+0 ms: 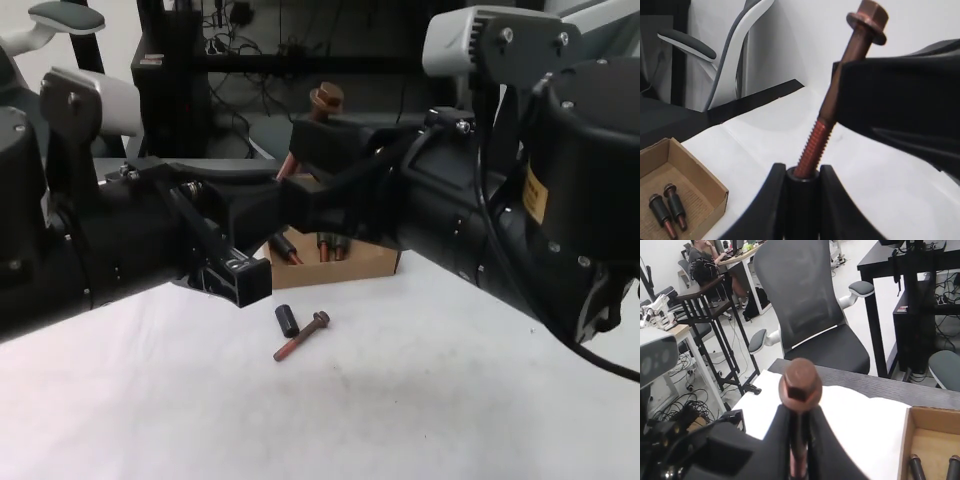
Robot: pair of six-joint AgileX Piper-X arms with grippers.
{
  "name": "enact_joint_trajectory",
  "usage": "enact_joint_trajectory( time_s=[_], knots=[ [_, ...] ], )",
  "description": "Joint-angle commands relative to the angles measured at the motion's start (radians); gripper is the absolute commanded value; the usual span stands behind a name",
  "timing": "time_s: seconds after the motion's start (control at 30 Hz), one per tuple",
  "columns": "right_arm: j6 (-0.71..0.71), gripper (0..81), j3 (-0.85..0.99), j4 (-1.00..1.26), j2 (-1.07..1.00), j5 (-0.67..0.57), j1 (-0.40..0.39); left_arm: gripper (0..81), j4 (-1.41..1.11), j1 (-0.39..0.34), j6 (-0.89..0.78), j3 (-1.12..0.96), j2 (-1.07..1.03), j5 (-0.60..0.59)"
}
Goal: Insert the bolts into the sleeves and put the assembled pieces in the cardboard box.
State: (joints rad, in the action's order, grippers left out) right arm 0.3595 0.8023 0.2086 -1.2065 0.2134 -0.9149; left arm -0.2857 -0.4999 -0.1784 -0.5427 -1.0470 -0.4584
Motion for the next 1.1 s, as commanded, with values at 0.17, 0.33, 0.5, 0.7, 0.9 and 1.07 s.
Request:
enact_joint_trajectory(
  time_s=[0.17,0.33,0.5,0.7,0.9,1.07],
  knots=[
    [0.000,0.4,0.006,0.005,-0.013,-0.081,0.013,1.7,-0.034,0.000,0.000,-0.014,0.005,-0.016],
    [0.002,0.4,0.016,0.005,-0.037,-0.115,0.013,1.7,-0.034,0.000,0.000,-0.014,0.005,-0.016],
    [0.024,0.4,0.064,-0.036,-0.082,-0.130,0.013,1.7,-0.034,0.000,0.000,-0.014,0.005,-0.023],
    [0.012,0.4,0.081,-0.040,-0.088,-0.134,0.013,1.7,-0.034,0.000,0.000,-0.014,0.005,-0.023],
    [0.012,0.4,0.081,-0.040,-0.088,-0.134,0.013,1.7,-0.034,0.000,0.002,-0.014,0.005,-0.023],
    [0.012,0.4,0.081,-0.040,-0.088,-0.152,0.013,1.7,-0.034,0.000,0.002,-0.014,0.005,-0.023]
  ],
)
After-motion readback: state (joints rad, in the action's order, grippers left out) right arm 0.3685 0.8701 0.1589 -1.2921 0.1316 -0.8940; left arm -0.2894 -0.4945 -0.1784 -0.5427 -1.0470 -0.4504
